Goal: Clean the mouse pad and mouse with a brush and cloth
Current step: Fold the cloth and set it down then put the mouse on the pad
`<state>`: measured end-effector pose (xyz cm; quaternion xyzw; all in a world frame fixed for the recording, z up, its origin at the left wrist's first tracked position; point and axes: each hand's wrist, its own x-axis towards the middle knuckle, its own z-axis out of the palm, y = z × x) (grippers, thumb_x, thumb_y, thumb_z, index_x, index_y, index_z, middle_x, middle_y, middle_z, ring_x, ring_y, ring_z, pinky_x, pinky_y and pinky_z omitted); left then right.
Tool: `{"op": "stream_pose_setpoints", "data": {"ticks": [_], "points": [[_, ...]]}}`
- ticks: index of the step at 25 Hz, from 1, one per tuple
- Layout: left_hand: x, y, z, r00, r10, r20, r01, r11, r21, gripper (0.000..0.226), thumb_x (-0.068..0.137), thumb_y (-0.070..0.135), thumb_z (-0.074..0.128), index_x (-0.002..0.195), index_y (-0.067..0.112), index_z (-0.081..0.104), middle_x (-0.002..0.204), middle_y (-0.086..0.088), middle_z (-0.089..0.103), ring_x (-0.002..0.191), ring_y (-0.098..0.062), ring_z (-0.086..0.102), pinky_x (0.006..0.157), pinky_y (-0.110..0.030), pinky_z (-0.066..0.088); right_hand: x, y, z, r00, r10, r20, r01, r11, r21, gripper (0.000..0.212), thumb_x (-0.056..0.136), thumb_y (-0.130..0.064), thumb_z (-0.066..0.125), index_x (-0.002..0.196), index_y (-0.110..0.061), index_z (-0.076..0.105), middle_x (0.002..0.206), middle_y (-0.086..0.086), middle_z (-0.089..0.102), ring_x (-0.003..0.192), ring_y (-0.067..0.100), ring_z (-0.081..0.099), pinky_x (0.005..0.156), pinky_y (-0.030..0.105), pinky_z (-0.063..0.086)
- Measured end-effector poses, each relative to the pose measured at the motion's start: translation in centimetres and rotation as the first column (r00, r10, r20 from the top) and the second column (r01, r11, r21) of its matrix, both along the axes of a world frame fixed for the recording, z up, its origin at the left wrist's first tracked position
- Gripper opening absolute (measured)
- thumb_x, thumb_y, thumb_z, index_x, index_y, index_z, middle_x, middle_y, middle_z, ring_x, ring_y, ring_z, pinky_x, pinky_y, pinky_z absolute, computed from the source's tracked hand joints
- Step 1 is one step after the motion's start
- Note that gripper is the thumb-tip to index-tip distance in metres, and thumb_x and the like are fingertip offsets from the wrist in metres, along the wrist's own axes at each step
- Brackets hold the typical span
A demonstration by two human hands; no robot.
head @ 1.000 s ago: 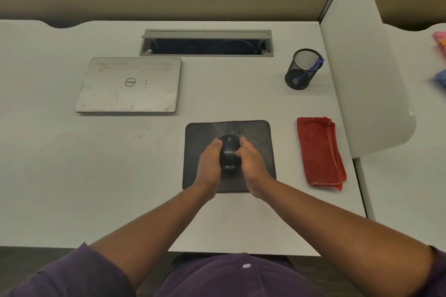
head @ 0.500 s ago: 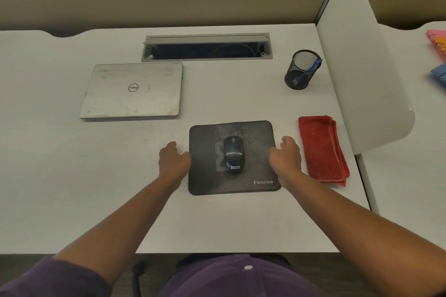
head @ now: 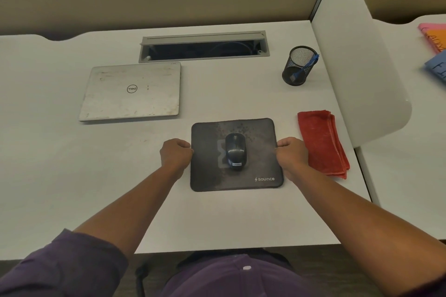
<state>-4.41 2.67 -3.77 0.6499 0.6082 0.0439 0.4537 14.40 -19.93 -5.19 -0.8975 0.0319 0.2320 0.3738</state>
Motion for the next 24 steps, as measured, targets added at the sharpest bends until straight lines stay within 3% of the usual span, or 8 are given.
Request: {"op": "stream_pose_setpoints", "data": {"ticks": [5,13,17,21,24], "points": [[0.3,0.0,0.2,1.0,-0.013,-0.001,0.013,1.0,0.019,0.019,0.077,0.005,0.07,0.095,0.012,0.073,0.1,-0.004,0.07,0.093,-0.025,0.065,0.073,-0.034,0.056,-0.2,-0.2,-0.2,1.0,-0.015,-0.001,0.015,1.0,0.027,0.022,0.076,-0.004,0.065,0.085,-0.022,0.07,0.095,-0.001,0.071,0.091,0.022,0.067,0.081,0.041,0.058],[0.3,-0.1,0.1,1.0,-0.017,-0.004,0.017,0.999,0.04,0.018,0.077,0.005,0.069,0.093,0.013,0.074,0.099,-0.002,0.07,0.093,-0.024,0.065,0.075,-0.035,0.057,-0.2,-0.1,-0.1,1.0,-0.008,0.021,0.007,0.999,0.034,0.023,0.076,-0.004,0.064,0.078,-0.027,0.065,0.096,-0.002,0.071,0.093,0.022,0.067,0.081,0.041,0.058],[0.2,0.0,0.0,0.999,-0.031,-0.008,0.031,0.998,0.058,0.019,0.076,0.004,0.067,0.092,0.012,0.074,0.098,-0.002,0.07,0.092,-0.023,0.066,0.077,-0.037,0.058,-0.2,-0.2,-0.3,0.998,0.023,0.057,-0.024,1.0,0.009,0.026,0.076,-0.003,0.061,0.087,-0.026,0.064,0.098,-0.002,0.069,0.094,0.023,0.065,0.076,0.035,0.054],[0.5,-0.2,0.6,0.993,-0.113,-0.02,0.115,0.979,0.166,0.025,0.083,0.007,0.059,0.103,0.014,0.072,0.1,0.003,0.068,0.09,-0.016,0.061,0.076,-0.027,0.05,-0.5,0.2,0.3,0.987,0.092,0.131,-0.091,0.996,-0.017,0.039,0.079,-0.002,0.062,0.114,-0.018,0.065,0.114,0.001,0.063,0.1,0.02,0.061,0.074,0.028,0.044],[1.2,-0.1,2.3,0.973,-0.227,0.046,0.206,0.938,0.277,0.014,0.086,0.014,0.06,0.093,0.022,0.068,0.089,0.007,0.067,0.079,-0.008,0.061,0.067,-0.014,0.042,-0.5,1.3,2.1,0.965,0.167,0.203,-0.185,0.98,0.071,0.03,0.085,-0.004,0.06,0.11,-0.018,0.067,0.108,-0.001,0.065,0.096,0.016,0.062,0.075,0.024,0.043]]}}
